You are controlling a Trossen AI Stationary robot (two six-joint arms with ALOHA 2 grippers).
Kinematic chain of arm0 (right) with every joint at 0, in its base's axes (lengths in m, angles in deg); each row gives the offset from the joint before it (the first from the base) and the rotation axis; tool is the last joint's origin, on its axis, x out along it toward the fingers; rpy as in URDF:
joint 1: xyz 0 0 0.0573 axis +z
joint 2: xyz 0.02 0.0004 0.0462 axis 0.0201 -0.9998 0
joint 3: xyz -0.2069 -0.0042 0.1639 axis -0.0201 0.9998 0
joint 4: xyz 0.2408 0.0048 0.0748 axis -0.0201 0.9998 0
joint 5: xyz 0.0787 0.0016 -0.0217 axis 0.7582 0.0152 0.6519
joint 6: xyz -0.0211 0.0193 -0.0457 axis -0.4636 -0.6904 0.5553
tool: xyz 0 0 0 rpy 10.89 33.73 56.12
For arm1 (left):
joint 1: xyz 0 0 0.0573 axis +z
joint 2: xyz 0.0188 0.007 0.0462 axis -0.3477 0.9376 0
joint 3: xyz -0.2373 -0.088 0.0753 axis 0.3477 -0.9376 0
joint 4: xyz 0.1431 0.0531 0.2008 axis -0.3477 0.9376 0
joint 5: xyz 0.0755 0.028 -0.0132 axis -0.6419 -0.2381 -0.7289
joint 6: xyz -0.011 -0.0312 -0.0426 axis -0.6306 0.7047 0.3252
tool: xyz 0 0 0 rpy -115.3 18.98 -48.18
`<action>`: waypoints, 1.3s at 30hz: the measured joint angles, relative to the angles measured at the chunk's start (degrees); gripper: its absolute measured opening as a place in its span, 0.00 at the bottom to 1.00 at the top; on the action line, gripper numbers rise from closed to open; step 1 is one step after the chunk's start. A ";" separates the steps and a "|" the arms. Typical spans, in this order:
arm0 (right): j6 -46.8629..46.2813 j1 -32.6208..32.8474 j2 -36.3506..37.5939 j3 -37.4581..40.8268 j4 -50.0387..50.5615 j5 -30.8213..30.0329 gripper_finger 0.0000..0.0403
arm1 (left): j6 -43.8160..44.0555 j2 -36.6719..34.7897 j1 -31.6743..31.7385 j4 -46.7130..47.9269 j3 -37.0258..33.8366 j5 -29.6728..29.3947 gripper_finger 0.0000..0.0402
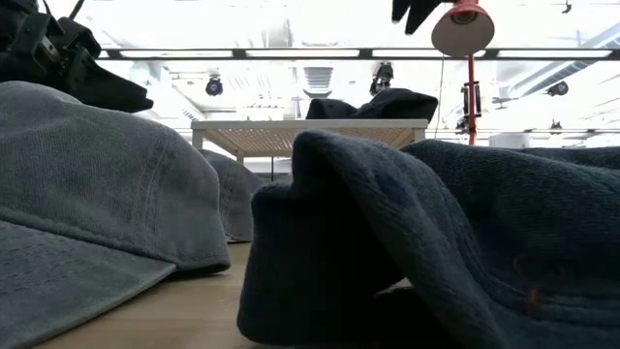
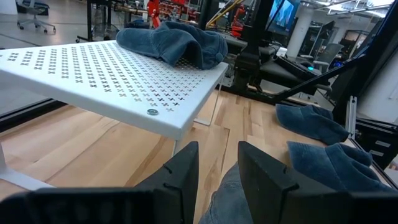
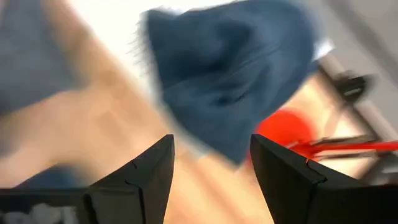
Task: Pick & Place hat
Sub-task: Put the top blue cap on the shelf
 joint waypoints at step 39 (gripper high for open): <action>14.80 -13.01 -5.58 20.48 -20.36 9.86 0.28 | 0.18 -0.01 -0.01 -0.63 -0.07 0.00 0.29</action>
